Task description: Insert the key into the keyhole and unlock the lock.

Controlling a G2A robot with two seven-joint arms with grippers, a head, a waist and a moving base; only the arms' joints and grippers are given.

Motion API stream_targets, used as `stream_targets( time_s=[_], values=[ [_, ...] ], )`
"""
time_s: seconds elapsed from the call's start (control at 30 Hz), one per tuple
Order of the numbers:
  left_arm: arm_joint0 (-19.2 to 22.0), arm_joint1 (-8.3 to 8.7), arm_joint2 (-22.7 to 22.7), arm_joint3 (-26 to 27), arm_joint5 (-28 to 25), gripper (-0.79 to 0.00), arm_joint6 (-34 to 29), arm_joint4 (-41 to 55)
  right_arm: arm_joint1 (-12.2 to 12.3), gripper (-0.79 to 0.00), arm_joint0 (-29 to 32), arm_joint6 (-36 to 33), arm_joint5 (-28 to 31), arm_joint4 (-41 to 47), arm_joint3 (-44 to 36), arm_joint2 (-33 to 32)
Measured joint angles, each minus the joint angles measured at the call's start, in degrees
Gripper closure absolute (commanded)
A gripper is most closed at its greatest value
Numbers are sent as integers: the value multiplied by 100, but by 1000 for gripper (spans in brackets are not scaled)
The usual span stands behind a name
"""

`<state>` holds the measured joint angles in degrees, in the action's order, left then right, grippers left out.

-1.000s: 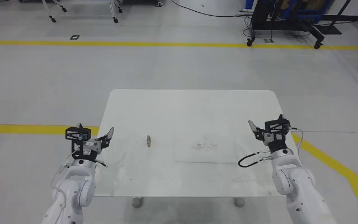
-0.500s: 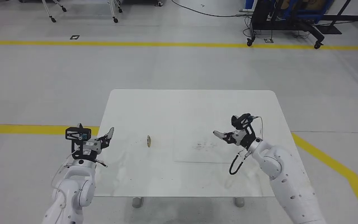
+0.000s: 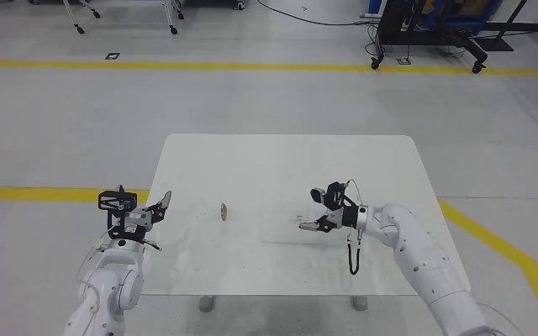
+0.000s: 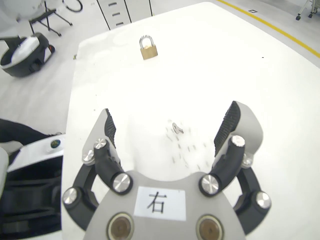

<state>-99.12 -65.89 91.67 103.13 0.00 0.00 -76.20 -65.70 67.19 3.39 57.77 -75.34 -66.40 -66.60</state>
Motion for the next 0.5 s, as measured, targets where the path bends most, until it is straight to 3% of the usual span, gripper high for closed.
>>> stream_targets(
  time_s=[0.17, 0.27, 0.5],
  values=[
    [0, 0, 0, 0, 0, -785, 0, 0, 37, -539, -88, 1311, -691, -1837, 152, 381],
    [0, 0, 0, 0, 0, -785, 0, 0, 46, -493, -198, 1790, -1004, -2555, 312, 608],
    [0, 0, 0, 0, 0, -785, 0, 0, -69, -292, -496, 1866, -1516, -2889, 737, 1028]
  ],
)
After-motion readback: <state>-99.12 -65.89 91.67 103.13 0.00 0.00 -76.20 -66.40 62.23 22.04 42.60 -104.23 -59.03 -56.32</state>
